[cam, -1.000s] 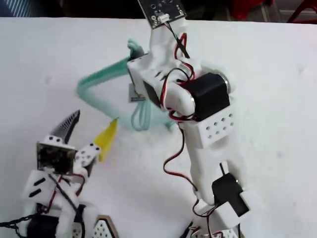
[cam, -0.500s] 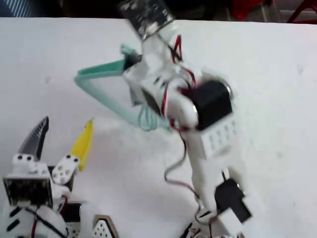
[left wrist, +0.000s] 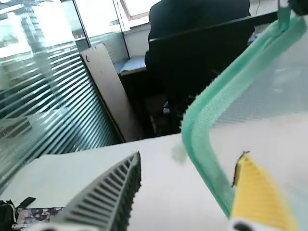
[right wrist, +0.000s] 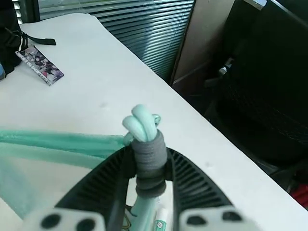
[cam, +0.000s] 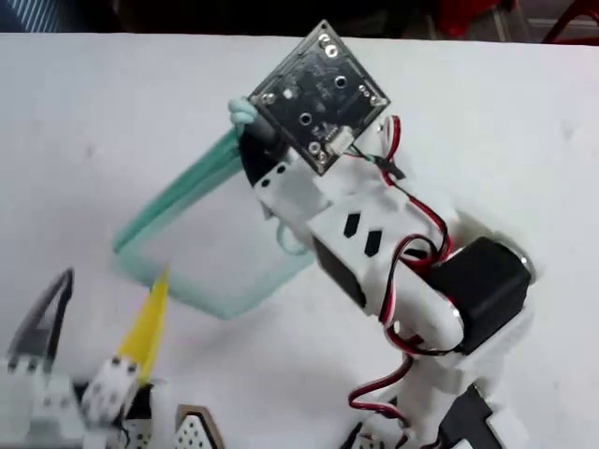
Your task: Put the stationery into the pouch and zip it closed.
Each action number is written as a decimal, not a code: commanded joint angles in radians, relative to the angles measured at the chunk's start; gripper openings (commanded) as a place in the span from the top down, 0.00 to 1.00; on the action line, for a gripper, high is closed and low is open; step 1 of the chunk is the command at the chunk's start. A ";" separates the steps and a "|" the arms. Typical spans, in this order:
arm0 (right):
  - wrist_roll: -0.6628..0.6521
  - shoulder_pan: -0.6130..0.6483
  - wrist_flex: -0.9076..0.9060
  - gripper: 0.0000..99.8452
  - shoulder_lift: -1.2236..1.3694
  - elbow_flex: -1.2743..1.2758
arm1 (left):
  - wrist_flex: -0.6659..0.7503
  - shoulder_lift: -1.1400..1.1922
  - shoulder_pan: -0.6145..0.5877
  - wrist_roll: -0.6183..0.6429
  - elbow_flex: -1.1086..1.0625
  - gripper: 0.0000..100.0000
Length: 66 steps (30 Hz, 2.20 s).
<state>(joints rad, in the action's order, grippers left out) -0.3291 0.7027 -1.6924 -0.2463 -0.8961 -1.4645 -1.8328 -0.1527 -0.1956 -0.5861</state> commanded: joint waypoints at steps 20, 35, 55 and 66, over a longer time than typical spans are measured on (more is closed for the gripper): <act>0.000 0.073 -0.018 0.98 -0.111 -0.034 | 0.127 0.001 0.320 0.170 -0.129 0.68; 0.129 0.067 0.030 0.98 -0.111 -0.041 | 0.377 0.001 0.375 0.180 -0.419 0.68; 0.186 -0.071 0.005 0.98 0.044 -0.032 | 0.445 0.001 0.423 0.244 -0.526 0.95; 0.181 -0.170 -0.025 0.98 0.165 -0.031 | 0.341 0.001 0.424 0.244 -0.405 0.94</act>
<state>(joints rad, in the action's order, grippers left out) -0.1527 0.5554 -1.6985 -0.0836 -0.9053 -1.0564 -1.8297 0.2647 0.0437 -1.1063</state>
